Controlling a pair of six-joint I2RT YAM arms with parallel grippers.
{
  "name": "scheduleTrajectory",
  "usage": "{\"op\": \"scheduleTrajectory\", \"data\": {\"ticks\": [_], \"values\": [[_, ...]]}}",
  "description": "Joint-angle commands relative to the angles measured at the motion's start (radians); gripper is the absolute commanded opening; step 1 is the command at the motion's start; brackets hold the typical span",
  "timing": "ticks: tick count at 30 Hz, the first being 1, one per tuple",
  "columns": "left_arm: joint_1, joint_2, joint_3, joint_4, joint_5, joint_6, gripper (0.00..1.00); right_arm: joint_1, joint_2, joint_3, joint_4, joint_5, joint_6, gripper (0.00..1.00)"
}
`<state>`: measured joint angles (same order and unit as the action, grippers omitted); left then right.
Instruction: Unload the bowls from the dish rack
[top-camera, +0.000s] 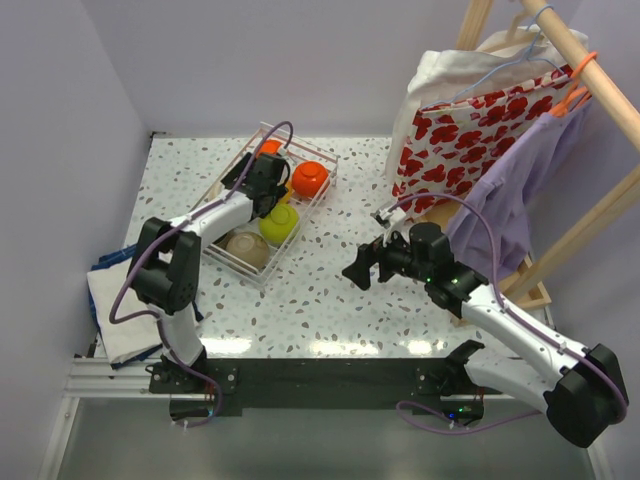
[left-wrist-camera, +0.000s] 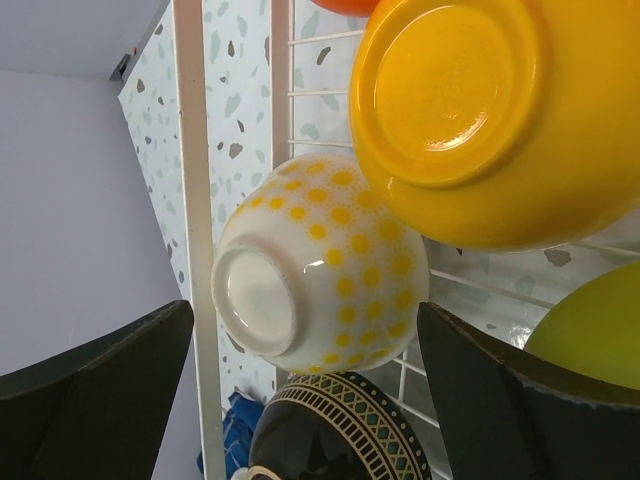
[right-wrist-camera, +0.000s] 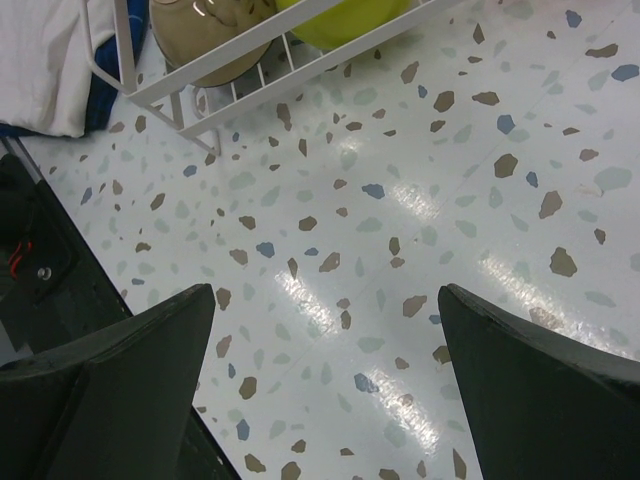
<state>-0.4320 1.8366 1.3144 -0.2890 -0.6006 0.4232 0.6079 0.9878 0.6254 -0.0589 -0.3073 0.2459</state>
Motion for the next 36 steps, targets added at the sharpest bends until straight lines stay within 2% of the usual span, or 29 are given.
{"op": "scheduleTrajectory", "data": {"ticks": [1, 5, 17, 29, 36], "values": [[-0.016, -0.02, -0.001, -0.044, 0.113, -0.001, 1.0, 0.003, 0.023, 0.059, 0.004, -0.036, -0.005, 0.99], [0.004, -0.023, 0.002, -0.025, 0.085, -0.02, 1.0, 0.003, 0.029, 0.069, 0.005, -0.036, -0.003, 0.99], [0.053, -0.097, -0.035, 0.033, 0.219, -0.017, 1.0, 0.003, 0.035, 0.089, -0.013, -0.041, -0.014, 0.99], [0.053, -0.142, -0.172, 0.172, 0.168, 0.146, 1.0, 0.003, 0.038, 0.122, -0.041, -0.052, -0.014, 0.99], [0.053, -0.12, -0.185, 0.221, 0.125, 0.146, 1.0, 0.004, 0.02, 0.122, -0.061, -0.039, -0.008, 0.99]]}}
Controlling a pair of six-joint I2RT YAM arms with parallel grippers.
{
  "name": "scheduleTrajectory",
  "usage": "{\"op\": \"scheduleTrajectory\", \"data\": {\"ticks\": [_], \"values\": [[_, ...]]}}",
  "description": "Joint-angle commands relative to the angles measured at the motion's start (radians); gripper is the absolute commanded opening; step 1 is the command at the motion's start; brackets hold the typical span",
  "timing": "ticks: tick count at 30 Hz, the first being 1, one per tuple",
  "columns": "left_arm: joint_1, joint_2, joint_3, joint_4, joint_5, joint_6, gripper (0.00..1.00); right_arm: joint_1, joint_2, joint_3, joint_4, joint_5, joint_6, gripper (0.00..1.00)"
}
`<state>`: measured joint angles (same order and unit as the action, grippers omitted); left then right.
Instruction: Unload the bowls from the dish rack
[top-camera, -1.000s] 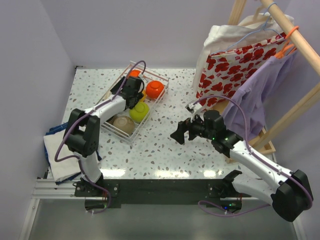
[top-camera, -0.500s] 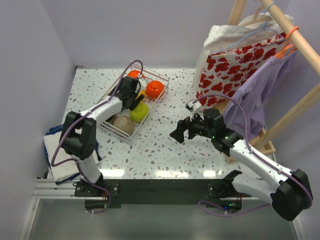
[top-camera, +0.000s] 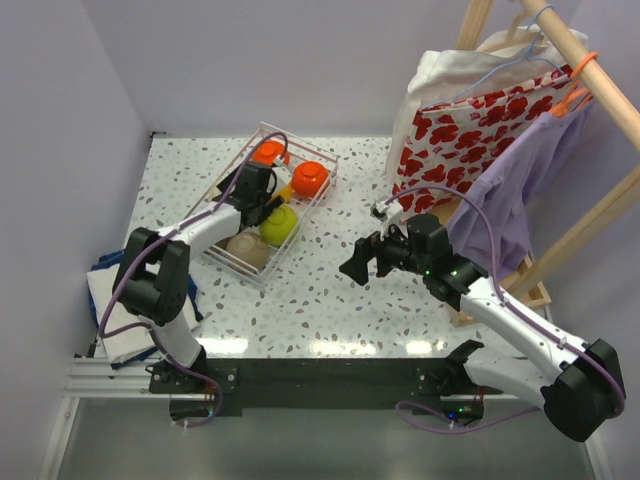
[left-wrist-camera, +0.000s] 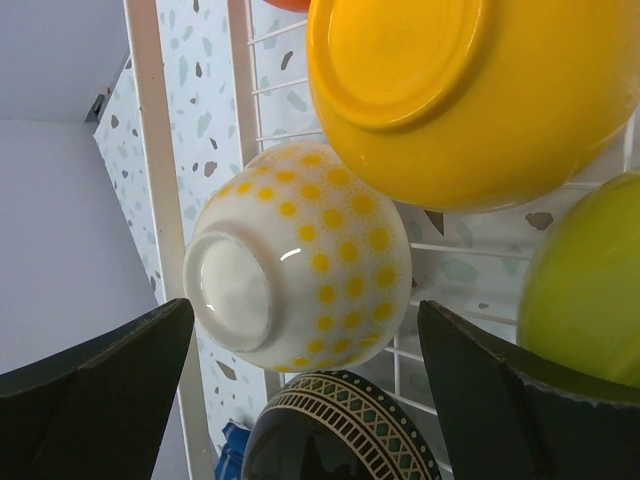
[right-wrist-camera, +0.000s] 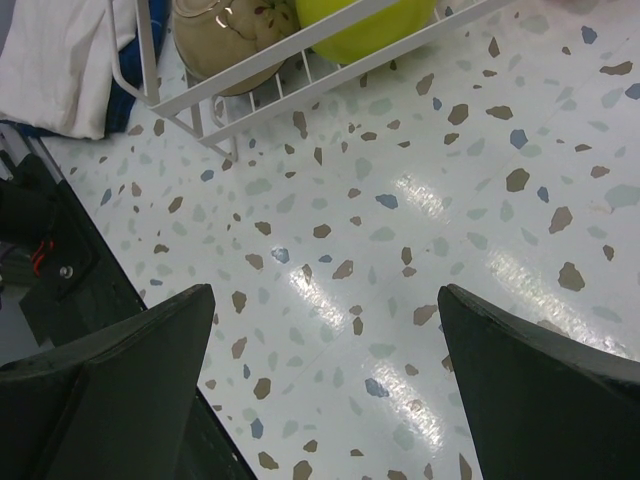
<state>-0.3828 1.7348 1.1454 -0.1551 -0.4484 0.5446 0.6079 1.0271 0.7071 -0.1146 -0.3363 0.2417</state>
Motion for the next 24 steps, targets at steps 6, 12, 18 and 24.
{"op": "scheduleTrajectory", "data": {"ticks": [6, 12, 18, 24], "values": [[0.004, 0.002, -0.029, 0.089, -0.009, 0.002, 1.0, 0.003, -0.015, 0.04, 0.003, -0.012, 0.01, 0.99], [0.005, 0.029, -0.029, 0.111, -0.033, -0.028, 1.0, 0.003, -0.007, 0.046, 0.004, -0.015, 0.011, 0.99], [0.005, 0.065, -0.041, 0.181, -0.082, -0.031, 1.0, 0.003, -0.005, 0.04, 0.009, -0.013, 0.016, 0.99], [0.005, 0.078, -0.038, 0.197, -0.084, -0.057, 1.0, 0.003, -0.001, 0.037, 0.012, -0.012, 0.016, 0.99]]}}
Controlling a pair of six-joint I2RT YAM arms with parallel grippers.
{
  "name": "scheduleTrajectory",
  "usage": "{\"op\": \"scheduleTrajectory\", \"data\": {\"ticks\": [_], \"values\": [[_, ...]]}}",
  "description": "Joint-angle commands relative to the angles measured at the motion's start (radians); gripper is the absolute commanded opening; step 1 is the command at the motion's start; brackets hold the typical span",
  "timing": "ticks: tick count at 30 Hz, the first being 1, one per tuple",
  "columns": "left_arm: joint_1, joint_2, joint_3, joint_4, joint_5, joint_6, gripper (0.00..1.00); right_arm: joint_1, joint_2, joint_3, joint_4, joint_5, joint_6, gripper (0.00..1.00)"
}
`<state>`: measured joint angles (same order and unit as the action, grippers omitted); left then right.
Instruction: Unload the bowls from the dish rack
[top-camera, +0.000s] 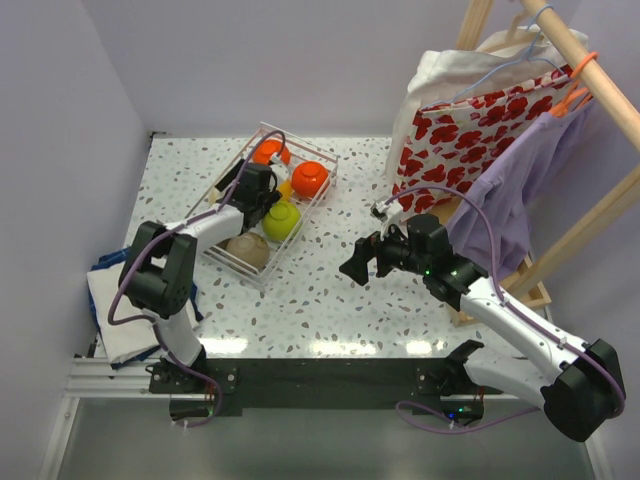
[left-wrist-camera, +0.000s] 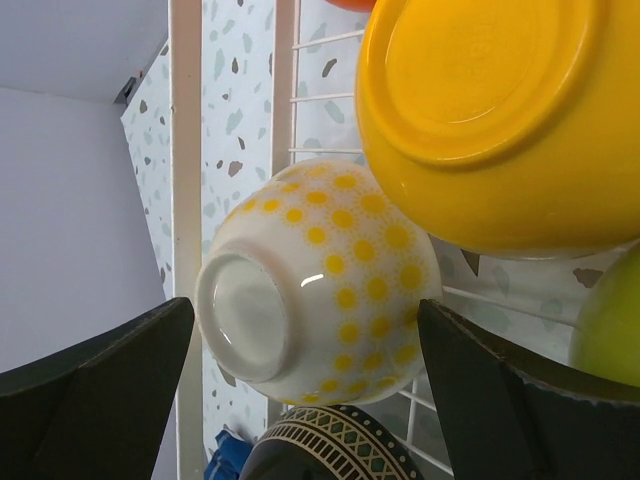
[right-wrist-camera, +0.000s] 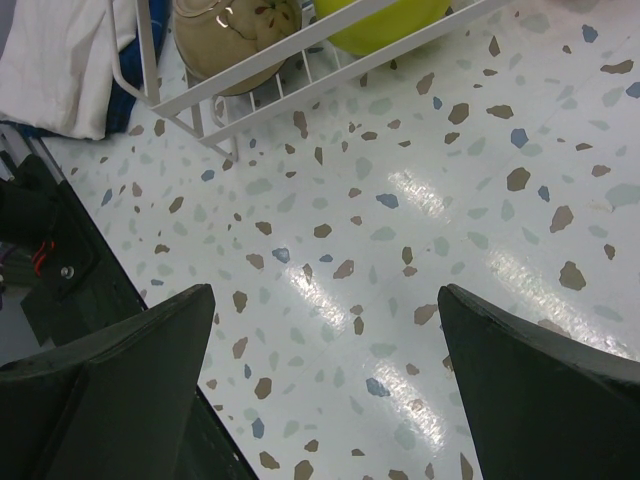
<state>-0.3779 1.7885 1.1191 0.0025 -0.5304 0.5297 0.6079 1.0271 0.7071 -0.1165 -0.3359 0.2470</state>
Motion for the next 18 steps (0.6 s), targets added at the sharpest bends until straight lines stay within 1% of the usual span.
{"op": "scheduleTrajectory", "data": {"ticks": [1, 5, 7, 9, 12, 18], "values": [[0.0, 0.025, -0.01, 0.034, 0.001, -0.049, 1.0, 0.003, 0.002, 0.037, 0.015, -0.012, 0.012, 0.99], [-0.001, 0.022, -0.001, 0.013, 0.001, -0.071, 1.0, 0.003, 0.014, 0.04, 0.023, -0.017, 0.014, 0.99], [-0.001, 0.006, 0.021, -0.001, 0.003, -0.105, 1.0, 0.003, 0.016, 0.043, 0.025, -0.018, 0.014, 0.99], [-0.001, -0.009, 0.051, -0.059, 0.013, -0.134, 1.0, 0.003, 0.021, 0.048, 0.025, -0.017, 0.012, 0.99], [-0.001, -0.05, 0.086, -0.108, 0.017, -0.206, 1.0, 0.003, 0.021, 0.054, 0.021, -0.017, 0.009, 0.99], [-0.001, -0.156, 0.156, -0.248, 0.018, -0.424, 1.0, 0.003, 0.013, 0.065, 0.0, -0.006, -0.002, 0.99]]}}
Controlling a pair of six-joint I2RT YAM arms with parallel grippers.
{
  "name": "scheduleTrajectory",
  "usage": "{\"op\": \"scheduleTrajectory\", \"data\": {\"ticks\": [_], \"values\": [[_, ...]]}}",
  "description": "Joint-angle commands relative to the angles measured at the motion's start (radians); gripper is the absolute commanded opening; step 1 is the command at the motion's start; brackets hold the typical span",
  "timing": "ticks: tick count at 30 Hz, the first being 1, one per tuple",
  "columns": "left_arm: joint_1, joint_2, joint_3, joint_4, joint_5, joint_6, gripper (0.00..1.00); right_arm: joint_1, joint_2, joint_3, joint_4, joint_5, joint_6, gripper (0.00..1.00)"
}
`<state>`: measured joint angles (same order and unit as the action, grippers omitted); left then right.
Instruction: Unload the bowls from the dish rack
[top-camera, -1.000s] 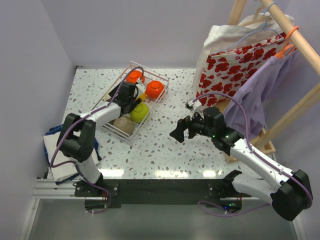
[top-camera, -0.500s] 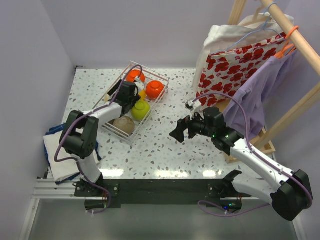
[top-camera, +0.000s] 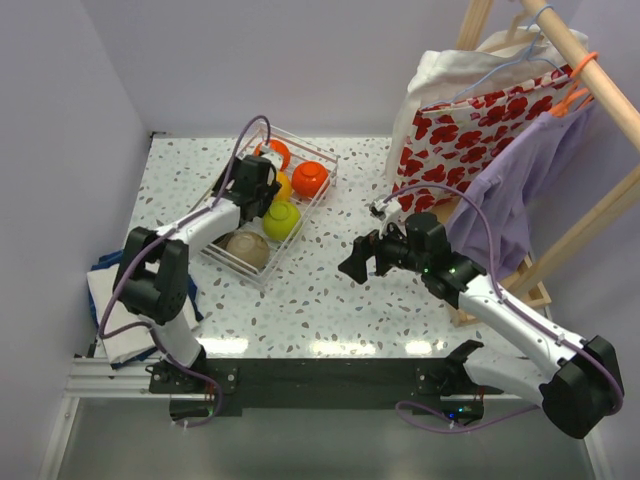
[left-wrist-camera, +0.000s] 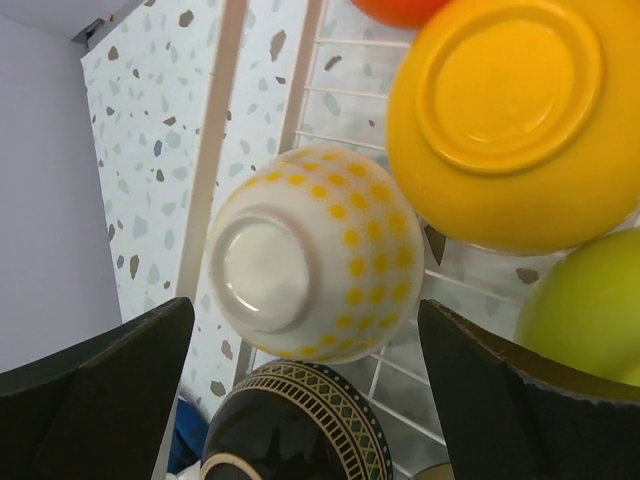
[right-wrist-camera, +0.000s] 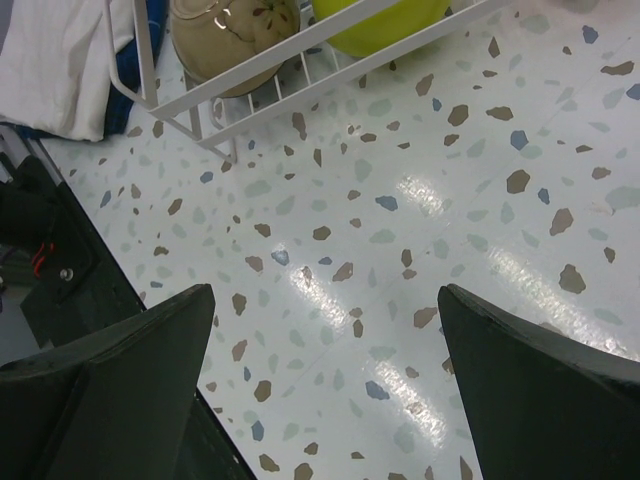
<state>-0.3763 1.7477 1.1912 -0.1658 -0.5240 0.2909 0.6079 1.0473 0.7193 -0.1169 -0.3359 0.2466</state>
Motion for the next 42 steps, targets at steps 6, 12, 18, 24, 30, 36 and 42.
{"op": "scheduleTrajectory", "data": {"ticks": [6, 12, 18, 24, 30, 36, 42], "values": [[0.0, -0.256, 0.073, -0.221, 0.148, -0.533, 1.0, 0.003, -0.026, 0.026, 0.013, 0.008, 0.009, 0.99], [0.086, -0.332, -0.03, -0.172, 0.516, -0.699, 0.99, 0.003, -0.055, -0.012, 0.039, 0.012, 0.042, 0.99], [0.168, -0.277, -0.051, -0.146, 0.758, -0.725, 0.99, 0.003, -0.082, -0.037, 0.033, 0.018, 0.037, 0.99], [0.188, -0.191, -0.021, -0.176, 0.845, -0.716, 0.99, 0.003, -0.105, -0.061, 0.043, 0.031, 0.045, 0.99], [0.201, -0.117, -0.018, -0.144, 0.892, -0.751, 1.0, 0.003, -0.109, -0.081, 0.062, 0.031, 0.057, 0.99], [0.234, -0.093, -0.061, -0.054, 0.889, -0.82, 1.0, 0.003, -0.119, -0.098, 0.063, 0.035, 0.059, 0.99], [0.273, -0.12, -0.14, 0.043, 0.93, -0.888, 1.0, 0.003, -0.127, -0.109, 0.065, 0.038, 0.062, 0.99]]}}
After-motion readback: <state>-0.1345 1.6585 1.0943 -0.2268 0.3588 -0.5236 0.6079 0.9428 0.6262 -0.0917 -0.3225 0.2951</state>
